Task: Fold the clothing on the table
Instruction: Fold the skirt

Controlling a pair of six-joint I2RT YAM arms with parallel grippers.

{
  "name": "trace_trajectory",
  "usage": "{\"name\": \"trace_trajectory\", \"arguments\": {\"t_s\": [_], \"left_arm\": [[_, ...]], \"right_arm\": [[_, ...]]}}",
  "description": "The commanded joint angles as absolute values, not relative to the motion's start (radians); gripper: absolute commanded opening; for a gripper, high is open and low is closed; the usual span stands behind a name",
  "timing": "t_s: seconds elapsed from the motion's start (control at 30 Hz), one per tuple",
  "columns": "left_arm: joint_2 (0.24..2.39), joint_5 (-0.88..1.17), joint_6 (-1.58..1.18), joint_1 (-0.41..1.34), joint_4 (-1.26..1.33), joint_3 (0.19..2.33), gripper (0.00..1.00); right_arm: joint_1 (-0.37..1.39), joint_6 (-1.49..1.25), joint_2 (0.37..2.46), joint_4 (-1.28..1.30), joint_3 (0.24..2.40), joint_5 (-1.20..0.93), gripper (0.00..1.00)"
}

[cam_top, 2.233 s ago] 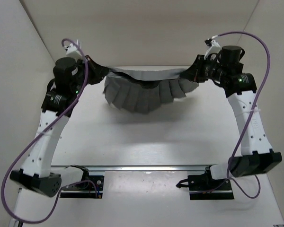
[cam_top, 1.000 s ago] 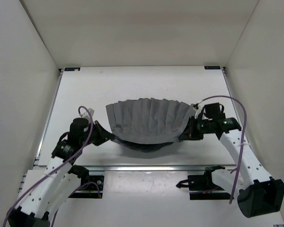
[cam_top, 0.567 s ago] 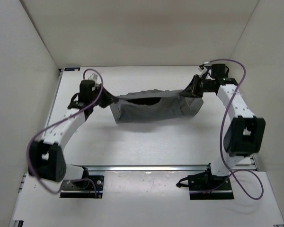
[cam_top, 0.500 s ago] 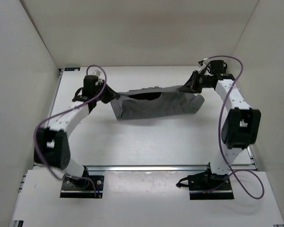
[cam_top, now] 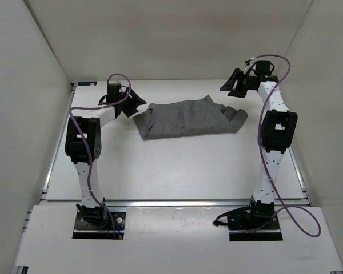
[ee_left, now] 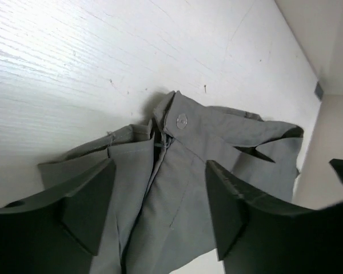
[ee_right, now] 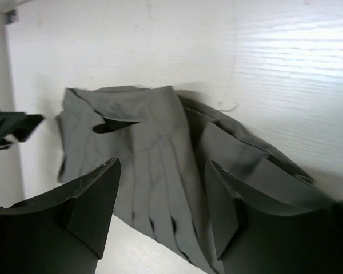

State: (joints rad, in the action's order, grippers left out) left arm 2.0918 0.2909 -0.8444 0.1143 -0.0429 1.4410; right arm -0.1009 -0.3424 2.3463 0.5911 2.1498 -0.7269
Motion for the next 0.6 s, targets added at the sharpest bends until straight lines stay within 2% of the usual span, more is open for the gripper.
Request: {"name": "trace_trajectory", "arguments": {"t_s": [0.0,0.07,0.13,0.17,0.27,0.47,0.5,0.53,0.57], "left_arm": [[1.97,0.247,-0.743,0.158,-0.095,1.45,0.72],[1.935,0.213,-0.672,0.185,-0.132,1.412,0.69],[1.908,0.178,-0.632,0.218,-0.144,1.373,0.69],[1.896,0.173,-0.618,0.233,-0.149,1.358,0.73],[1.876,0.169,-0.588,0.261,-0.176,1.315,0.77],[1.925,0.121,-0.531,0.296,-0.296,1.345,0.72],[1.934,0.126,-0.525,0.301,-0.307,1.354,0.67],[1.94,0.117,-0.522,0.305,-0.325,1.358,0.62],[1.959,0.12,-0.511,0.308,-0.359,1.376,0.48]], "right_arm": [[-0.094,-0.215,2.324,0.71,2.185,-0.614,0.57],[-0.081,-0.178,2.333,0.765,2.194,-0.556,0.56],[-0.06,-0.128,2.326,0.808,2.148,-0.517,0.59],[-0.051,-0.118,2.306,0.808,2.128,-0.515,0.6],[-0.031,-0.094,2.246,0.767,2.008,-0.509,0.61],[0.021,-0.067,2.194,0.742,1.861,-0.489,0.59],[0.026,-0.067,2.183,0.741,1.833,-0.48,0.54],[0.032,-0.072,2.175,0.736,1.819,-0.473,0.38],[0.04,-0.083,2.171,0.735,1.804,-0.45,0.18]]}}
